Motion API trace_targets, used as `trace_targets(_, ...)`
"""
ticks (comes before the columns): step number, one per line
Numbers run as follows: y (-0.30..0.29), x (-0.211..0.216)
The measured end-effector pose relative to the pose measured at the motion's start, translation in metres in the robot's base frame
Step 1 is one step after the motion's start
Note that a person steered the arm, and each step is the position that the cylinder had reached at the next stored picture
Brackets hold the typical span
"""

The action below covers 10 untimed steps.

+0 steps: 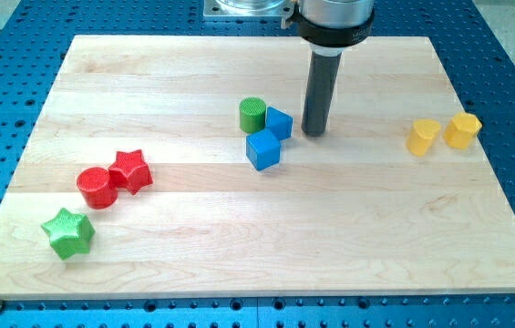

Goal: Place the green circle at the top left of the blue triangle

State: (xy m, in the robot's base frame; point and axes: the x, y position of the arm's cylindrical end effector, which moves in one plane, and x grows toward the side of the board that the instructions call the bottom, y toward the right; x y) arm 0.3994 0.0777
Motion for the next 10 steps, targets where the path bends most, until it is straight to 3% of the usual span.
trace_targets(4, -0.025, 0.0)
trace_targets(6, -0.066, -0.001)
trace_targets(7, -0.075, -0.026)
trace_targets(9, -0.107, -0.036)
trace_targets(10, -0.106, -0.075)
